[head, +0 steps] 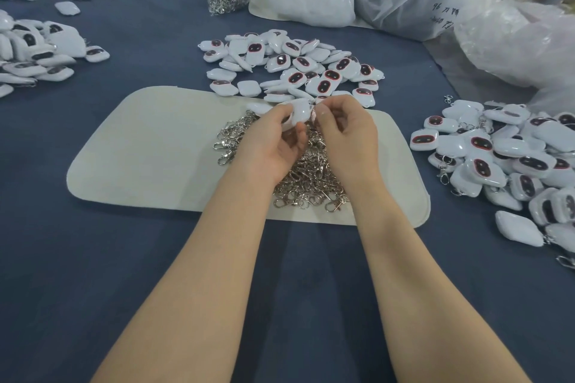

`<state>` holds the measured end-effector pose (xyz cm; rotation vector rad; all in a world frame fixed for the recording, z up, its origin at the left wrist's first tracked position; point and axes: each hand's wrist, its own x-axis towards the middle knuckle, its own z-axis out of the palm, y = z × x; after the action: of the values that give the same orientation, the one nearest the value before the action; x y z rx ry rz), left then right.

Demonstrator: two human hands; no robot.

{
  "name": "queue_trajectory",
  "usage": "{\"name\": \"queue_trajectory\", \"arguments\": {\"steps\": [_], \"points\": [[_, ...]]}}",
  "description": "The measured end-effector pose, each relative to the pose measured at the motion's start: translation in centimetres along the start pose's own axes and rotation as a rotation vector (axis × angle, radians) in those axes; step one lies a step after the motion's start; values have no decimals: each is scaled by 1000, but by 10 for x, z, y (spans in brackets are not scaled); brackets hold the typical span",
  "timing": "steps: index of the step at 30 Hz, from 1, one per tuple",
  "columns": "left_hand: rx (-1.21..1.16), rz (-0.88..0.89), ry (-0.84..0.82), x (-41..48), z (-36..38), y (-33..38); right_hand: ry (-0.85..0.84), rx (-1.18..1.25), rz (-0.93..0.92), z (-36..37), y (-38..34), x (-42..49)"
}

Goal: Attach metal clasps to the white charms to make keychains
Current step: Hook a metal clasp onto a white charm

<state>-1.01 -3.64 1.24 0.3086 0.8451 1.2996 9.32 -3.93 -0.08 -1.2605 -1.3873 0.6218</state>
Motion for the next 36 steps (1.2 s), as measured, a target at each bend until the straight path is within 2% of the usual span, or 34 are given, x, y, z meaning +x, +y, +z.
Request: {"name": "queue_trajectory", "arguments": {"steps": [2, 4, 6, 12, 19, 23, 28, 33, 36], "points": [[244, 185, 77, 2, 0, -3, -26, -99, -52, -2, 3, 0], [528, 443, 144, 2, 0, -6, -48, -165, -72, -2, 5, 0], [711, 644, 136, 2, -1, -9, -54, -201, -71, -3, 6, 0], [955, 867, 66, 0, -1, -15, -72, -261, -60, -5, 4, 1], [1164, 958, -3, -2, 0, -19, -114, -296, -23, -8, 7, 2], [1090, 893, 48, -1, 1, -16, -126, -255, 32, -6, 6, 2], [999, 781, 46, 1, 0, -13, -199, -25, 79, -5, -5, 0], [888, 652, 63, 1, 1, -11, -101, -213, 63, -16, -3, 4], [868, 616, 22, -3, 3, -12, -37, -42, 225, -19, -3, 5]]}}
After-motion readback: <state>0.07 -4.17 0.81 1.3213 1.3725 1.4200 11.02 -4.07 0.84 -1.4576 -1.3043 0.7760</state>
